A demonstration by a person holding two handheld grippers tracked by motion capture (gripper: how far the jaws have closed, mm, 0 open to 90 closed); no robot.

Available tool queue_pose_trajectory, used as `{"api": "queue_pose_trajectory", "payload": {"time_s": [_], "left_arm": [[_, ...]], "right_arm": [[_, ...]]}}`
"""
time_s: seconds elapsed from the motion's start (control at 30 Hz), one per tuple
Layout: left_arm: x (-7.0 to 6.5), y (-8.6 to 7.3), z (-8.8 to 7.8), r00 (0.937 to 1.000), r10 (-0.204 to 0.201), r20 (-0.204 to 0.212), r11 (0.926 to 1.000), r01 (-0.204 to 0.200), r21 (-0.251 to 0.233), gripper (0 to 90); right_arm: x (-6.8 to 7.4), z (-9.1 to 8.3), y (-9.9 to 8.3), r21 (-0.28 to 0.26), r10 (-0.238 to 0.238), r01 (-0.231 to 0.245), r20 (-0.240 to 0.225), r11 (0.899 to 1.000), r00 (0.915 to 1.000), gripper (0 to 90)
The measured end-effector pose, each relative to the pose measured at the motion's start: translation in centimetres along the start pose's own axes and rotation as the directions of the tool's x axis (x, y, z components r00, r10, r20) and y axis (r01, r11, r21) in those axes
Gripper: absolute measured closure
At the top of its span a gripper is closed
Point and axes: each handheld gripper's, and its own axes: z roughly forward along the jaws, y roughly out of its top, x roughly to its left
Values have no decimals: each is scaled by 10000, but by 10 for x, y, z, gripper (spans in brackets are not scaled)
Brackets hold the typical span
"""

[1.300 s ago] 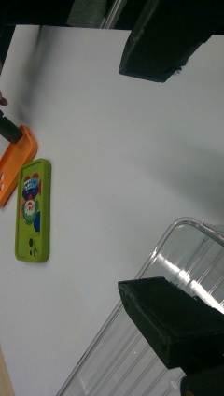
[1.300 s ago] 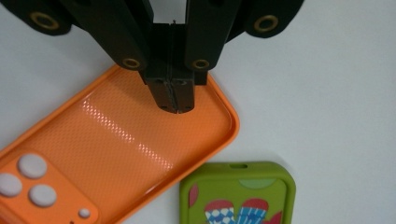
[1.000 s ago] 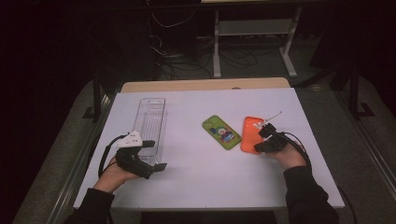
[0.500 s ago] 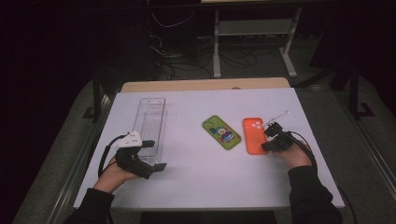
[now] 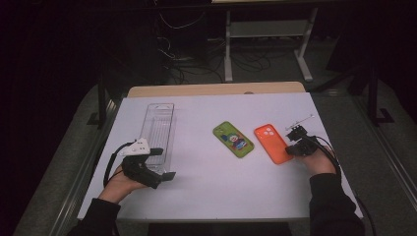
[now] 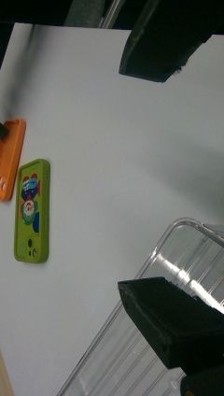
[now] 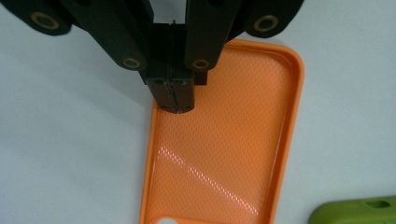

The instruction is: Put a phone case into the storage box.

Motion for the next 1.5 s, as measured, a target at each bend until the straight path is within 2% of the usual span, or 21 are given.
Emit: {"api": "queue_pose_trajectory", "payload": {"time_s": [0.13,0.23,0.3,0.37,0.4,0.5,0.53,0.67,0.77,0.8,0.93,1.0,1.07,1.13,1.17,1.2,1.27,1.3,1.33,1.4,1.5], "left_arm": [[0,0,1,10000,-45,10,10000,45,-52,0],[-1,2,1,10000,90,20,10000,-90,-23,0],[-2,3,1,9999,100,27,9999,-100,23,0],[-2,4,2,10000,23,53,10000,-22,-37,0],[-2,5,2,9999,86,79,10000,-86,38,0],[-4,8,4,9998,138,157,9999,-139,100,0],[-4,9,4,9996,137,233,9999,-138,45,0],[-7,13,7,9993,90,376,10000,-91,14,0],[-9,17,10,9987,145,479,9999,-147,28,0],[-9,18,11,9984,236,506,9997,-237,6,0],[-12,22,16,9975,214,669,9998,-218,45,0],[-15,24,20,9967,233,772,9997,-237,34,0],[-17,27,25,9958,256,879,9996,-262,50,0],[-20,29,29,9944,356,998,9993,-367,98,0],[-22,31,32,9939,279,1066,9996,-284,37,0],[-24,32,34,9932,308,1120,9995,-315,46,0],[-27,35,39,9917,387,1225,9992,-396,49,0],[-28,36,41,9913,392,1258,9992,-398,24,0],[-29,38,43,9904,439,1309,9990,-451,64,0],[-32,40,47,9889,458,1416,9989,-472,68,0],[-38,45,55,9858,595,1569,9981,-614,74,0]], "right_arm": [[0,-10,-1,-756,-59,33,-345,9971,9994,879],[4,-18,-3,-1220,-15,-78,-765,9925,9971,793],[6,-23,-6,-1634,-280,109,-1029,9865,9943,686],[10,-27,-8,-1787,-209,-44,-1393,9839,9900,608],[13,-29,-10,-1881,-268,-34,-1581,9821,9871,539],[22,-33,-14,-2222,-589,152,-1912,9749,9798,397],[25,-33,-15,-2395,-773,309,-1868,9704,9794,338],[37,-35,-20,-2626,-1033,451,-2121,9638,9718,197],[43,-35,-24,-2878,-1222,521,-2314,9563,9652,124],[45,-35,-26,-3050,-1452,703,-2302,9497,9622,120],[54,-34,-33,-3287,-1940,1089,-2383,9381,9516,13],[59,-35,-35,-3350,-2051,1133,-2530,9354,9455,0],[62,-34,-37,-3479,-2372,1407,-2527,9269,9380,0],[66,-33,-39,-3451,-2464,1488,-2589,9267,9339,0],[68,-33,-40,-3434,-2498,1516,-2626,9269,9320,0],[69,-33,-41,-3472,-2599,1598,-2641,9241,9288,0],[72,-32,-42,-3422,-2578,1570,-2726,9264,9270,0],[72,-32,-43,-3457,-2696,1680,-2710,9232,9240,0],[74,-32,-44,-3400,-2635,1627,-2756,9262,9244,0],[75,-31,-46,-3478,-2825,1801,-2707,9201,9203,0],[78,-33,-48,-3479,-2801,1760,-2763,9209,9194,0]]}}
